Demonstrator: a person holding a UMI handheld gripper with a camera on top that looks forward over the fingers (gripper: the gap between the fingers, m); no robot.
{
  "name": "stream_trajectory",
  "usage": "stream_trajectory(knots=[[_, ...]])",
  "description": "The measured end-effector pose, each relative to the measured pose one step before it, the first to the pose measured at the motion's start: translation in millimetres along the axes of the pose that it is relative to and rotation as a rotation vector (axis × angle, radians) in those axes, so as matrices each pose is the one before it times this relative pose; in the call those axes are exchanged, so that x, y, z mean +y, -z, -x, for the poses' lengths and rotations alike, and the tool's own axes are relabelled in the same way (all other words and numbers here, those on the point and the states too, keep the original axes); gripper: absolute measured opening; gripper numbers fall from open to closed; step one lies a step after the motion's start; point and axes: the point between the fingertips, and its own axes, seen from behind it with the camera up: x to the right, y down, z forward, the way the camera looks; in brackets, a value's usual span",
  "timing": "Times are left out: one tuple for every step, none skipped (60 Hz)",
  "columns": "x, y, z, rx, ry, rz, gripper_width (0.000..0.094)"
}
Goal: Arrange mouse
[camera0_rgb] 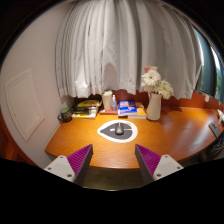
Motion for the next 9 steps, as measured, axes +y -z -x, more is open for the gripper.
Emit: stream_trajectory(knots=[[-0.24,0.46,-0.26,0.00154,-0.001,-0.0018,0.0847],[-0.22,0.47,-0.52,0.00178,-0.0008,-0.00143,0.0846],[-0.15,0.61,-0.68,0.00196,-0.0002,-0.00038,0.0846],[-0.18,0.63,-0.76,0.00131,0.0001,-0.00057,0.0845],[-0.32,0.34,-0.34,0.00069,0.0003,-0.00151,0.0846],[-0.19,0.59,-0.32,0.0001,0.0,-0.0021,0.0844],[-0.41,0.14,0.05,-0.00024,-0.0008,-0.00024,0.0843],[-0.23,0.43,-0.02,0.00029,-0.0008,-0.00051,0.0844],[-0.16,0.21,0.02,0.00025,-0.0007,-0.00049,0.0845]])
